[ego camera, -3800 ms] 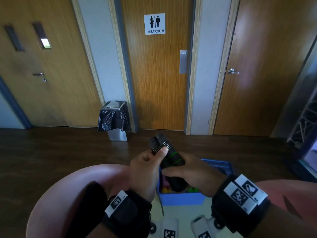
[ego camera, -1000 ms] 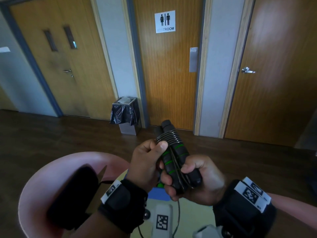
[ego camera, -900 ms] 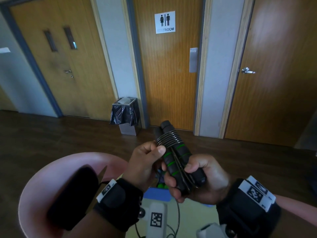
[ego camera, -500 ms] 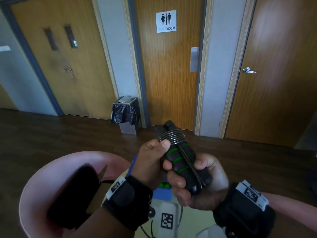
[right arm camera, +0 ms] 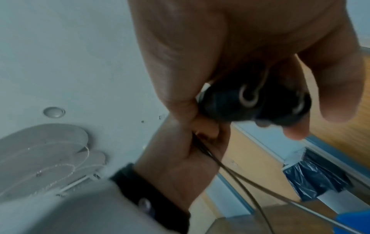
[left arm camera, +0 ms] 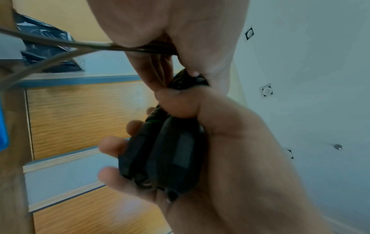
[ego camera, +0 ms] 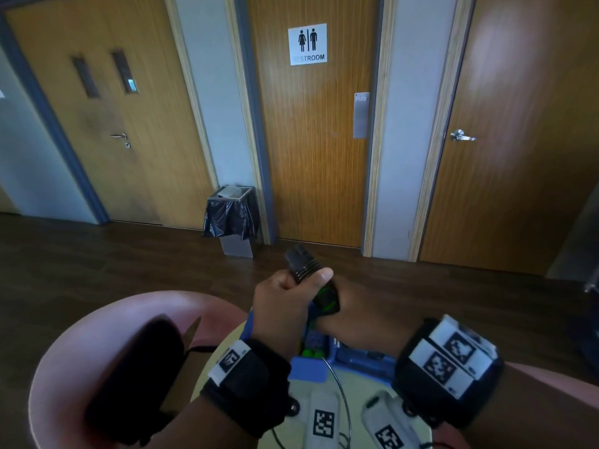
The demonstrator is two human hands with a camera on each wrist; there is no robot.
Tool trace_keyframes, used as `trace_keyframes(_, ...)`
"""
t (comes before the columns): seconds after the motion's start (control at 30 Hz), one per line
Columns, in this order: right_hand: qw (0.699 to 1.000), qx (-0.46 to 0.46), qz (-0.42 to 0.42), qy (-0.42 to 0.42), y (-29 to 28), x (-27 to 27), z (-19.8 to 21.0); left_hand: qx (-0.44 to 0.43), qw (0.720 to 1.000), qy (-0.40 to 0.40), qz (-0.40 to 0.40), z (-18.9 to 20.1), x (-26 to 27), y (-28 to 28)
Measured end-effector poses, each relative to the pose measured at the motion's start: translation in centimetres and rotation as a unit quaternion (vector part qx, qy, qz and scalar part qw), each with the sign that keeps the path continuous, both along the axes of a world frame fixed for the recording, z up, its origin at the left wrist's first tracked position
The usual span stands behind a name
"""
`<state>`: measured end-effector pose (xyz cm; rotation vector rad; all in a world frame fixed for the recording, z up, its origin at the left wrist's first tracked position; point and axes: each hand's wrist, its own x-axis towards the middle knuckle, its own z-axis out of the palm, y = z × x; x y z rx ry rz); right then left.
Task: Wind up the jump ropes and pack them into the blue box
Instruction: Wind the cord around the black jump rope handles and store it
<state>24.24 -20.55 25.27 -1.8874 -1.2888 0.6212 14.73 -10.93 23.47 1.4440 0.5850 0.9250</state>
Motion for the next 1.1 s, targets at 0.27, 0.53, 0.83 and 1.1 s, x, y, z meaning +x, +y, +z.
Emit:
trace_keyframes(0.27,0.982,-0.008,-0.038,0.184,4.1,-1.2,0.7,0.096,0.989,-0.014,-0.116,-0.7,-3.1,6.3)
trace_keyframes(0.53,0.967,-0.032,-0.025,0.253,8.9,-4.6,2.0,0.172,0.961,0.006,-0.215,-0.5,-7.3,13.5)
trace_keyframes(0.83,0.954,-0.043,-0.054,0.293,14.1,-8.2,2.1,0.141,0.955,-0.048,-0.258,-1.2,-9.7,18.5)
trace_keyframes(1.1,0.864,0.069,0.042,0.498,15.8,-10.8,0.1,0.018,0.980,-0.066,-0.187,-1.2,-10.2,18.9)
